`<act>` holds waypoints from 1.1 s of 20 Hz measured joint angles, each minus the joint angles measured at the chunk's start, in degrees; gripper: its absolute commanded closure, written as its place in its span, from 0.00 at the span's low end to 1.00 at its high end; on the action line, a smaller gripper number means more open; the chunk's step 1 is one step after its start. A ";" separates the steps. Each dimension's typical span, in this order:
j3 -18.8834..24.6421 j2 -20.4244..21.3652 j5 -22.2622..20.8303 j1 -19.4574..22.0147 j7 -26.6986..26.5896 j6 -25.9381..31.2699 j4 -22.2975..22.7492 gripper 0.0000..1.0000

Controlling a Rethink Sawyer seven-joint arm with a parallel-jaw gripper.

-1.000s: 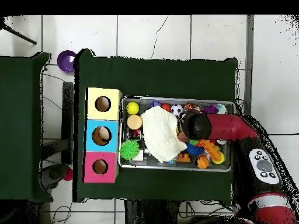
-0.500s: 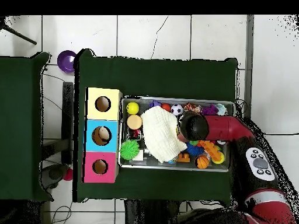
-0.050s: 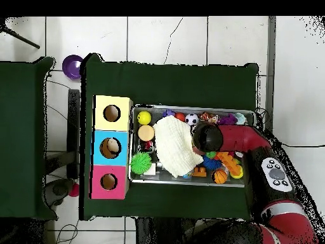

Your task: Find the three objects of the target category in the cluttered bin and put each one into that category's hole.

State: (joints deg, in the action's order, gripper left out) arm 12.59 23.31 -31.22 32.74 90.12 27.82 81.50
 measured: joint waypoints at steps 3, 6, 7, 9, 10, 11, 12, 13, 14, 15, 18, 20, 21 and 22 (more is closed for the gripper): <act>-0.14 -0.26 0.01 -0.27 0.00 0.22 -0.34 0.00; -0.36 -0.35 0.01 -0.43 0.00 0.45 -0.63 0.00; -0.51 -0.47 0.02 -0.52 0.00 0.54 -0.86 0.00; -0.71 -0.65 0.01 -0.65 0.00 0.71 -1.24 0.00; -0.87 -0.72 -0.09 -0.78 0.00 0.87 -1.45 0.00; -1.04 -0.80 -0.20 -0.92 0.00 1.04 -1.66 0.00; -1.15 -0.85 -0.45 -1.00 0.00 1.04 -1.77 0.00; -1.25 -0.89 -0.69 -1.08 0.00 1.04 -1.88 0.00; -1.32 -0.93 -0.88 -1.13 0.00 1.04 -1.95 0.00; -1.65 -1.26 -2.06 -1.31 0.00 1.03 -2.31 0.00; -1.93 -1.61 -3.43 -1.45 0.00 1.02 -2.59 0.00; -2.34 -1.87 -4.59 -1.60 0.01 1.00 -2.86 0.00; -2.65 -1.92 -5.11 -1.78 0.01 1.02 -3.08 0.00; -2.87 -1.95 -5.43 -1.95 0.01 1.02 -3.24 0.00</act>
State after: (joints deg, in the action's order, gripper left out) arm 9.72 21.35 -36.65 30.80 90.14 28.84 78.27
